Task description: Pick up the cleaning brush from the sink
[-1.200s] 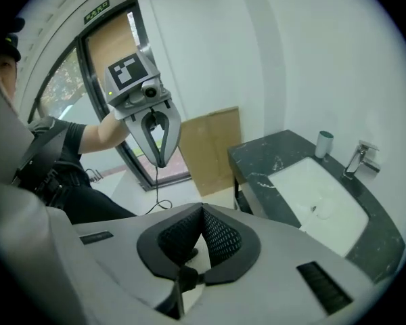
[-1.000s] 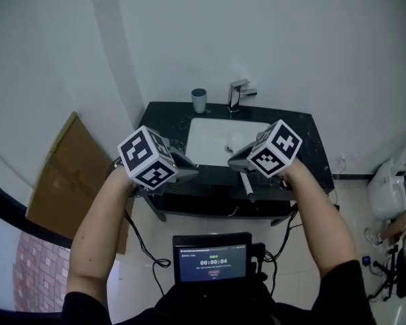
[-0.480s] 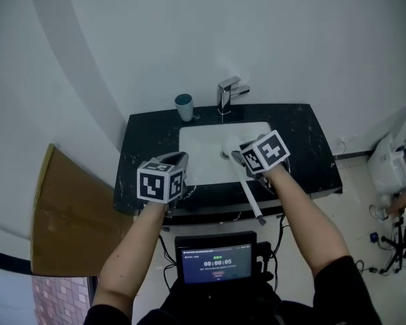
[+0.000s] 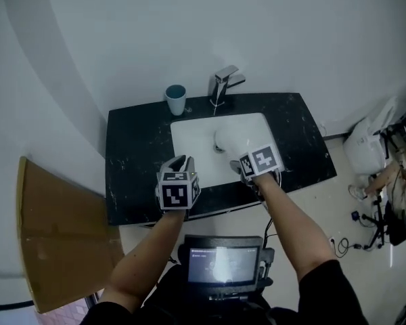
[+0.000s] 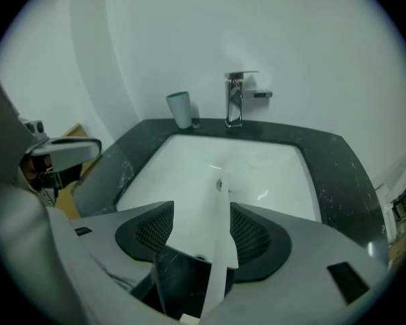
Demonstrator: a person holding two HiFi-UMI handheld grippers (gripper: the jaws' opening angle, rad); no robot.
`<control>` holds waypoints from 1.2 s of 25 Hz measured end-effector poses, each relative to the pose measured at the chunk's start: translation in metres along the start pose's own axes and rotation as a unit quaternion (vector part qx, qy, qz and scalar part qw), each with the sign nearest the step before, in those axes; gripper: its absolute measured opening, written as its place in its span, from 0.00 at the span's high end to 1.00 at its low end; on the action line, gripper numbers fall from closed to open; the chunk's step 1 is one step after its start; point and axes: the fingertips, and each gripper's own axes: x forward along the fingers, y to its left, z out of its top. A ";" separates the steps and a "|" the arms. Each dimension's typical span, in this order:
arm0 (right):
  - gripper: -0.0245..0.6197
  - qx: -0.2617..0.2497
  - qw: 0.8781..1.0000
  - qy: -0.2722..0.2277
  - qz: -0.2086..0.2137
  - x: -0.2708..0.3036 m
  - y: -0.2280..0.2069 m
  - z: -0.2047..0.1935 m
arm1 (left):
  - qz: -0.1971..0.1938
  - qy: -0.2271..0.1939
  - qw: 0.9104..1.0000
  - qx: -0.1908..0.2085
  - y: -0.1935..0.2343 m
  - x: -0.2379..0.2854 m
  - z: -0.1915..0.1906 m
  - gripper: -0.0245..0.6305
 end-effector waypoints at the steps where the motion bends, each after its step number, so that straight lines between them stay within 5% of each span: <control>1: 0.57 -0.003 1.000 0.013 -0.011 0.009 -0.004 -0.006 | 0.005 0.000 1.000 -0.004 0.003 0.002 -0.005 0.86; 8: 0.59 -0.005 0.994 0.105 -0.037 0.064 -0.033 -0.035 | 0.007 0.032 0.999 -0.026 0.009 0.029 -0.033 0.89; 10: 0.71 -0.010 0.991 0.129 -0.038 0.076 -0.038 -0.042 | 0.004 0.037 0.999 -0.019 0.008 0.035 -0.037 0.89; 14: 0.71 -0.020 0.986 0.159 -0.040 0.091 -0.047 -0.046 | 0.003 0.040 0.999 -0.017 0.010 0.043 -0.036 0.89; 16: 0.84 -0.022 0.983 0.180 -0.035 0.097 -0.045 -0.051 | 0.003 0.043 0.999 -0.018 0.011 0.046 -0.037 0.89; 18: 0.85 -0.024 0.981 0.193 -0.030 0.100 -0.043 -0.054 | -0.002 0.046 0.999 -0.026 0.010 0.045 -0.037 0.90; 30: 0.87 0.023 0.989 0.148 -0.001 0.084 -0.045 -0.050 | 0.002 0.028 0.999 -0.018 0.015 0.024 -0.037 0.93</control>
